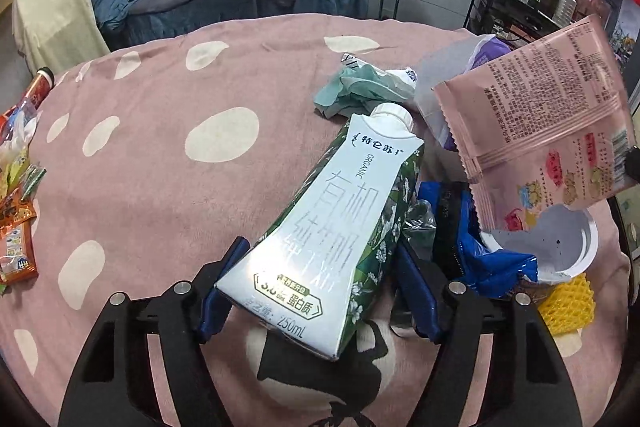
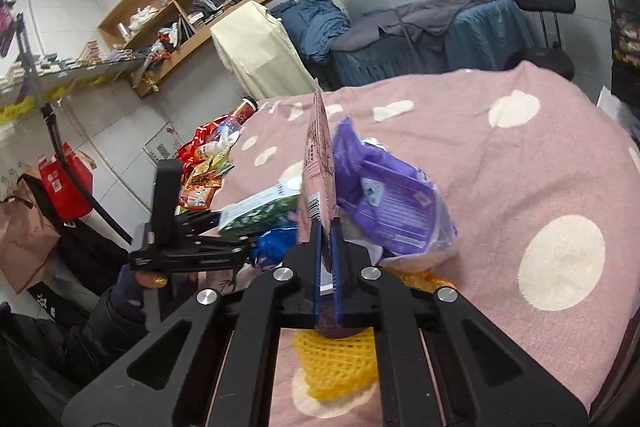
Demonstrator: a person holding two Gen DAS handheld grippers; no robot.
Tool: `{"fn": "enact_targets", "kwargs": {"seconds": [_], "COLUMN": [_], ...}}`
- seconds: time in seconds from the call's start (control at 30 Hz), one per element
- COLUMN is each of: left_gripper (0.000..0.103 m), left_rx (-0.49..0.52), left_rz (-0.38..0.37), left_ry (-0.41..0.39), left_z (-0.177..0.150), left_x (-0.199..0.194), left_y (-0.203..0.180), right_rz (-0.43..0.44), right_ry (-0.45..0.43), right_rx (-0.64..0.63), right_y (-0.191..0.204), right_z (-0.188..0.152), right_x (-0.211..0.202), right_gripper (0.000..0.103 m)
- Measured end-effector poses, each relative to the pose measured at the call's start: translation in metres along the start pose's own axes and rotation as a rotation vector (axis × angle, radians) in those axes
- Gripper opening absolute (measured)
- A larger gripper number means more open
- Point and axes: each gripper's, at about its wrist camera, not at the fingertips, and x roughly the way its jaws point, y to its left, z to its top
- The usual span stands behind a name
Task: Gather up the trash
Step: 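Grasp the pink snack wrapper with the right tool while the left tool grasps the milk carton, then carry the pink wrapper to the bin and open the right tool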
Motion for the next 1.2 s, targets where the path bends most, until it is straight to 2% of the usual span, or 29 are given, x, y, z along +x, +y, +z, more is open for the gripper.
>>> {"fn": "enact_targets", "kwargs": {"seconds": [0.13, 0.2, 0.47, 0.6, 0.8, 1.07, 1.2], "left_gripper": [0.054, 0.051, 0.050, 0.049, 0.049, 0.050, 0.050], "left_rx": [0.002, 0.003, -0.027, -0.046, -0.038, 0.017, 0.076], "left_rz": [-0.012, -0.020, 0.002, 0.019, 0.029, -0.093, -0.169], "left_ry": [-0.023, -0.039, -0.134, -0.170, -0.296, -0.359, -0.368], "left_z": [-0.001, -0.001, -0.007, -0.009, -0.012, -0.010, -0.008], "left_x": [-0.002, -0.004, -0.031, -0.044, -0.085, -0.110, -0.112], "left_y": [-0.004, -0.007, -0.012, -0.013, -0.027, -0.072, -0.108], "right_rz": [-0.043, -0.060, -0.138, -0.169, -0.224, -0.413, -0.549], "right_ry": [-0.032, -0.050, -0.125, -0.164, -0.238, -0.316, -0.325], "right_rx": [-0.045, -0.062, -0.121, -0.110, -0.083, 0.022, 0.069], "right_y": [0.017, 0.024, 0.046, 0.049, 0.042, 0.005, -0.013], "right_z": [-0.003, -0.006, -0.014, -0.021, -0.031, -0.058, -0.079], "right_x": [-0.012, -0.019, -0.045, -0.067, -0.112, -0.177, -0.203], "right_gripper": [0.003, 0.003, 0.003, 0.003, 0.003, 0.003, 0.003]}}
